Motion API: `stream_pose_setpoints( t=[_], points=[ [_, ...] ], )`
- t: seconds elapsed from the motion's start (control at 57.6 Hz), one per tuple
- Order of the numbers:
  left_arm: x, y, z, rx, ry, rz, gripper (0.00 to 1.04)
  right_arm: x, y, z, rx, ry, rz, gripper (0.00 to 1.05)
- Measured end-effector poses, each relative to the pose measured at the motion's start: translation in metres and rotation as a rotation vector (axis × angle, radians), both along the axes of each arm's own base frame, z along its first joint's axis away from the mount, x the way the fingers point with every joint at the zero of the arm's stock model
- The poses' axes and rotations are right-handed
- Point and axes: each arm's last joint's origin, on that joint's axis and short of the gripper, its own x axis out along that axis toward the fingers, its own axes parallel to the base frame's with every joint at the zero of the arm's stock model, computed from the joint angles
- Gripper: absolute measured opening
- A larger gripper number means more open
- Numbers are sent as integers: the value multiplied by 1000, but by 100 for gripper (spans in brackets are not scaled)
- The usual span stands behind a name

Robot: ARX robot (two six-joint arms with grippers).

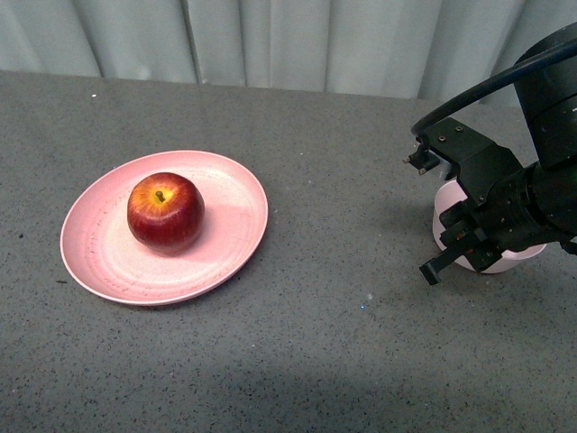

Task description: Move apple from plate to bowl

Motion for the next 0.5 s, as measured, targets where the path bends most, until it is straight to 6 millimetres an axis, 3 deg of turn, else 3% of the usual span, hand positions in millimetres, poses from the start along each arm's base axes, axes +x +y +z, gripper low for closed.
stream_pose_setpoints(
  t=[0.156, 0.278, 0.503],
  points=[
    [0, 0, 0, 0, 0, 0, 98, -5, 15, 28, 103, -33, 81, 1],
    [0, 0, 0, 0, 0, 0, 98, -7, 40, 50, 216, -84, 166, 1],
    [0, 0, 0, 0, 0, 0, 98, -10, 74, 43, 257, -47, 225, 1]
  ],
)
